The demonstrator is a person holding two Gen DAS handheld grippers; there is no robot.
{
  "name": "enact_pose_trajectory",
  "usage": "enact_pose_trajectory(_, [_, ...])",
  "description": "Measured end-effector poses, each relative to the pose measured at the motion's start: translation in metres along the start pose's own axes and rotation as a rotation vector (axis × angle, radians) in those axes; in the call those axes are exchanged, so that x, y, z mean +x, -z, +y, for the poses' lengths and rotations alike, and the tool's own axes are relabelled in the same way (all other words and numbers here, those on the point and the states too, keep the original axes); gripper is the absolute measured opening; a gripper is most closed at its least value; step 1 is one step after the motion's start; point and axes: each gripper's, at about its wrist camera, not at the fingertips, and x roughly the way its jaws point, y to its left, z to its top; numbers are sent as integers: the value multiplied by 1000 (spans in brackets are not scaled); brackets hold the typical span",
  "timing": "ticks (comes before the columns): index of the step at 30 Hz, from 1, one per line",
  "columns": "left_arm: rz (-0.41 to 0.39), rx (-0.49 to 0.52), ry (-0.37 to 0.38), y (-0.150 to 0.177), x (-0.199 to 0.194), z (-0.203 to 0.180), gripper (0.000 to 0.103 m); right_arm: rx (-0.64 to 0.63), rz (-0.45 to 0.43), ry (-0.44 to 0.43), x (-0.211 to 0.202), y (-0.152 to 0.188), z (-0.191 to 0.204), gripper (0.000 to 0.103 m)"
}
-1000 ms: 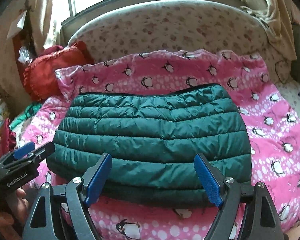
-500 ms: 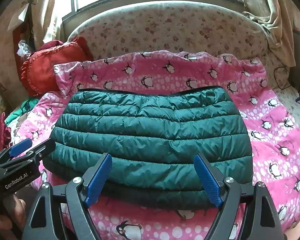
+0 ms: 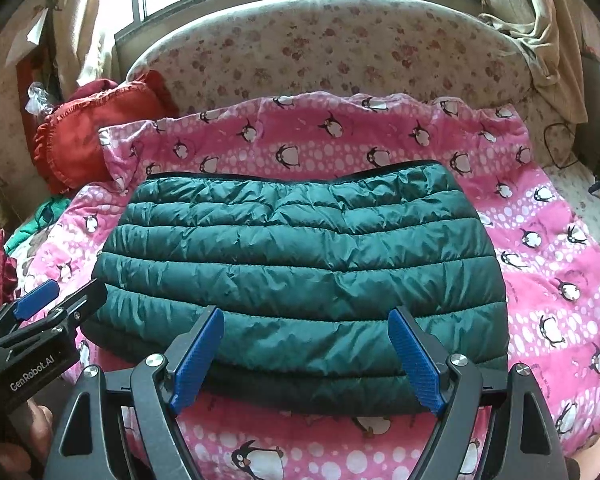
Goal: Fold large clothes
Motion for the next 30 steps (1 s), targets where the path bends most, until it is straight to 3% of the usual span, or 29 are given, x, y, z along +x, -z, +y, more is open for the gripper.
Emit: enact_pose_trajectory(30, [19, 3, 4, 0, 14, 1, 85, 20, 34, -14, 14, 1, -6, 82])
